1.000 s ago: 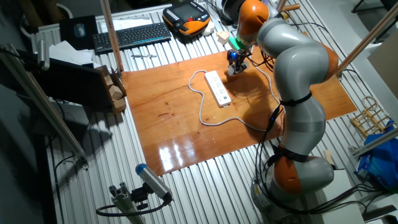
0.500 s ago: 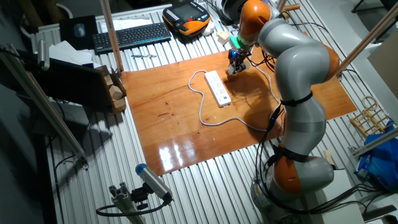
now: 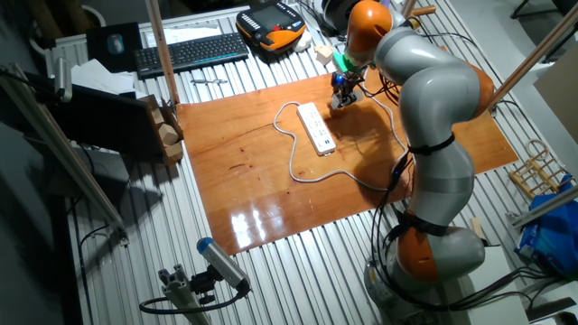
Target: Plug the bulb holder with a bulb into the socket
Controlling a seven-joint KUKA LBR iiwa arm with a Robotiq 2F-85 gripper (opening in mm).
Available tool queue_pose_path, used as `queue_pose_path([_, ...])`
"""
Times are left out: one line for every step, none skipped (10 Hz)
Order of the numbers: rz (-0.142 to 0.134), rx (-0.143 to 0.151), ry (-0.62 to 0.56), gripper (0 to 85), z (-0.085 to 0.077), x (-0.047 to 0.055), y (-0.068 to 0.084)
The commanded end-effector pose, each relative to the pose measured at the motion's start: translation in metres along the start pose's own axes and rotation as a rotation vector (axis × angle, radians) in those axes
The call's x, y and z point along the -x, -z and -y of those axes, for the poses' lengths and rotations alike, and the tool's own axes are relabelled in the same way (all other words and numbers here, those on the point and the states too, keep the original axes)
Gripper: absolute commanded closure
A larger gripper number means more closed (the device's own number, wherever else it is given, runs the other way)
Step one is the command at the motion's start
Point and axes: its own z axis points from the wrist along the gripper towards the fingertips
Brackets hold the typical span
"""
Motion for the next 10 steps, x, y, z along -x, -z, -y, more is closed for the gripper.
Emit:
queue_pose_path([0.000,0.004,0.001,85.0,0.0001,0.0001,0.0000])
queue_pose_path([0.008,0.013,-0.009,85.0,0.0001,0.0001,0.0000])
queue_pose_path([0.048,0.015,-0.038,85.0,0.0001,0.0001,0.0000])
queue_pose_path([0.065,0.026,-0.056,85.0,0.0001,0.0001,0.0000])
queue_pose_path([0.073,0.035,-0.068,85.0,0.0001,0.0001,0.0000])
queue_pose_path([0.092,0.038,-0.079,85.0,0.0001,0.0001,0.0000])
queue_pose_path([0.100,0.044,-0.078,85.0,0.0001,0.0001,0.0000])
queue_pose_path([0.094,0.050,-0.074,85.0,0.0001,0.0001,0.0000])
queue_pose_path([0.075,0.045,-0.062,85.0,0.0001,0.0001,0.0000])
queue_pose_path([0.062,0.029,-0.020,85.0,0.0001,0.0001,0.0000])
